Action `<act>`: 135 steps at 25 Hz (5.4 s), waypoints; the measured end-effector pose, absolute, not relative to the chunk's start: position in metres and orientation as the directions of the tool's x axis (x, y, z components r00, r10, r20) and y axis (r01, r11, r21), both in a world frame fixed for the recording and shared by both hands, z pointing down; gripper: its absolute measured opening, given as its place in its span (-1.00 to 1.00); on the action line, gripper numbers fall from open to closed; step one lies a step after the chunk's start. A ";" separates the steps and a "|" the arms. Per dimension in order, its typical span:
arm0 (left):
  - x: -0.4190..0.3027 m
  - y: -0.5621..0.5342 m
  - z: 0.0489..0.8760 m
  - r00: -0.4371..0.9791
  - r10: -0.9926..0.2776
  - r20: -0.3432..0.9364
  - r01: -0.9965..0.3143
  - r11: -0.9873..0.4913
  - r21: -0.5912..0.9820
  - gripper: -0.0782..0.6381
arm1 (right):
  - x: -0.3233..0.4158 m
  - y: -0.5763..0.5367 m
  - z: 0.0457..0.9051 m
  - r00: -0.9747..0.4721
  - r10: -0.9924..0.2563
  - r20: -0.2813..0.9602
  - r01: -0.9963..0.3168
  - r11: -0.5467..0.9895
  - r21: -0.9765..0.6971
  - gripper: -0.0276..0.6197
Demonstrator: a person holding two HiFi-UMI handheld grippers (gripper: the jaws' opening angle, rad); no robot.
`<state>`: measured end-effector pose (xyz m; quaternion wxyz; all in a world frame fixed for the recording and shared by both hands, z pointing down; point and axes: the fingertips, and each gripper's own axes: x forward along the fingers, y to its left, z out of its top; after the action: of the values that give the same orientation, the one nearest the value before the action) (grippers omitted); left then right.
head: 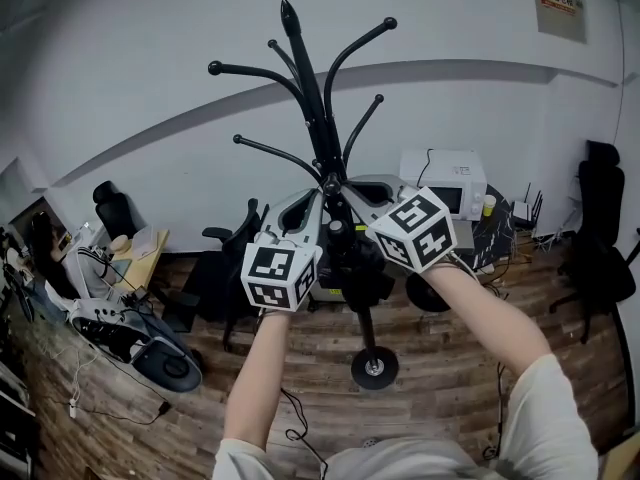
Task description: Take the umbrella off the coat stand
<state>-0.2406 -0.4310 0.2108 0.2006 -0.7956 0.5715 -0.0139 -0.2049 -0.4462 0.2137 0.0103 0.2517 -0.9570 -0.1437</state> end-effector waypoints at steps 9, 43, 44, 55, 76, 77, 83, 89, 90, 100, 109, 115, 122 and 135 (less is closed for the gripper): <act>-0.250 -0.428 0.203 0.343 -0.911 -0.229 -0.921 -0.278 -0.274 -0.72 | -0.203 -0.441 0.204 -0.857 -0.512 -0.050 -0.498 0.801 0.333 -0.89; -0.234 -0.401 0.159 0.276 -0.924 -0.266 -0.876 -0.128 -0.464 -0.72 | -0.188 -0.415 0.169 -0.849 -0.517 -0.108 -0.513 0.757 0.404 -0.89; -0.233 -0.400 0.159 0.276 -0.924 -0.265 -0.875 -0.128 -0.467 -0.72 | -0.187 -0.414 0.169 -0.849 -0.516 -0.112 -0.513 0.757 0.404 -0.89; -0.226 -0.396 0.153 0.286 -0.920 -0.269 -0.868 -0.130 -0.480 -0.72 | -0.183 -0.410 0.158 -0.847 -0.515 -0.131 -0.520 0.752 0.405 -0.89; -0.217 -0.376 0.155 0.267 -0.922 -0.282 -0.872 -0.107 -0.477 -0.72 | -0.177 -0.388 0.160 -0.856 -0.497 -0.143 -0.508 0.756 0.413 -0.89; -0.216 -0.375 0.154 0.267 -0.921 -0.285 -0.873 -0.105 -0.477 -0.72 | -0.176 -0.387 0.159 -0.856 -0.497 -0.145 -0.509 0.756 0.413 -0.89; -0.215 -0.368 0.153 0.266 -0.917 -0.299 -0.872 -0.097 -0.479 -0.72 | -0.174 -0.381 0.159 -0.856 -0.492 -0.159 -0.509 0.753 0.417 -0.89; -0.216 -0.365 0.147 0.267 -0.916 -0.300 -0.874 -0.099 -0.476 -0.72 | -0.175 -0.379 0.153 -0.857 -0.490 -0.158 -0.508 0.754 0.416 -0.89; -0.215 -0.364 0.146 0.268 -0.916 -0.300 -0.873 -0.099 -0.478 -0.72 | -0.174 -0.378 0.152 -0.857 -0.491 -0.160 -0.509 0.754 0.416 -0.89; -0.203 -0.348 0.149 0.269 -0.916 -0.296 -0.868 -0.098 -0.487 -0.72 | -0.162 -0.363 0.156 -0.859 -0.483 -0.168 -0.506 0.755 0.417 -0.89; -0.194 -0.331 0.161 0.268 -0.924 -0.274 -0.865 -0.105 -0.492 -0.72 | -0.155 -0.346 0.166 -0.867 -0.472 -0.159 -0.494 0.774 0.396 -0.89; -0.183 -0.316 0.179 0.253 -0.935 -0.249 -0.869 -0.107 -0.483 -0.72 | -0.144 -0.334 0.184 -0.877 -0.460 -0.141 -0.476 0.788 0.391 -0.89; -0.181 -0.309 0.218 0.247 -0.947 -0.205 -0.864 -0.120 -0.488 -0.71 | -0.142 -0.328 0.222 -0.887 -0.452 -0.096 -0.454 0.815 0.360 -0.89; -0.173 -0.278 0.287 0.226 -0.963 -0.149 -0.888 -0.140 -0.438 -0.72 | -0.132 -0.288 0.285 -0.900 -0.433 -0.058 -0.430 0.854 0.294 -0.89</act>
<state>-0.1728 -0.2777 0.2873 0.2230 -0.7504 0.6165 -0.0837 -0.1315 -0.2878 0.2854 0.0049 0.2239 -0.9627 -0.1517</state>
